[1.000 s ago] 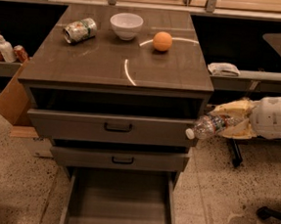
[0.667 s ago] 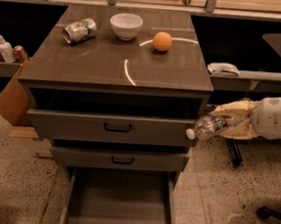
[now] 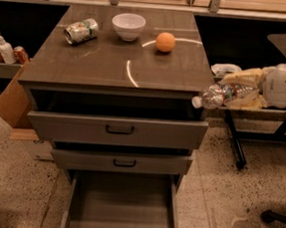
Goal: Pick water bottle from bottom drawer and place on counter
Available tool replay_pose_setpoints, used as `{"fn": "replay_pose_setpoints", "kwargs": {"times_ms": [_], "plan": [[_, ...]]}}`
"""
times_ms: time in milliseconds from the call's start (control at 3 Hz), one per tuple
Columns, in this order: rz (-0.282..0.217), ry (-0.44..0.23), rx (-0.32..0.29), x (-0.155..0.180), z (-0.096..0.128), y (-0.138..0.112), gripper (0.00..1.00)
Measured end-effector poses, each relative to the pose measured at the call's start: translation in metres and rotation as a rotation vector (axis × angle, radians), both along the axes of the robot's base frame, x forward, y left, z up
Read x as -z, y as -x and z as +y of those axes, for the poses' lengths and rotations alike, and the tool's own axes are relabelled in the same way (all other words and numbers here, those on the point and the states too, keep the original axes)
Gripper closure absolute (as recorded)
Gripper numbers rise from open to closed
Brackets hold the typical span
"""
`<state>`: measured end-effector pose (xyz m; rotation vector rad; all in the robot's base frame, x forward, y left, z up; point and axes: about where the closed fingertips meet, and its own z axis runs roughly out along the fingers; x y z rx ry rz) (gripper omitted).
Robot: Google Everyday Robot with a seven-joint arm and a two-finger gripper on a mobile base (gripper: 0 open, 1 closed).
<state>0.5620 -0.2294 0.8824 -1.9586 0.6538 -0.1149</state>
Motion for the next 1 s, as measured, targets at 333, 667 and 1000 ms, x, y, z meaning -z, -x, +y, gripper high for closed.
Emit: {"fn": "replay_pose_setpoints", "kwargs": {"times_ms": [333, 667, 1000], "plan": [[0.067, -0.065, -0.017, -0.027, 0.009, -0.026, 1.00], [0.167, -0.125, -0.047, -0.043, 0.040, -0.057, 1.00], [0.169, -0.129, -0.046, -0.042, 0.042, -0.058, 1.00]]}}
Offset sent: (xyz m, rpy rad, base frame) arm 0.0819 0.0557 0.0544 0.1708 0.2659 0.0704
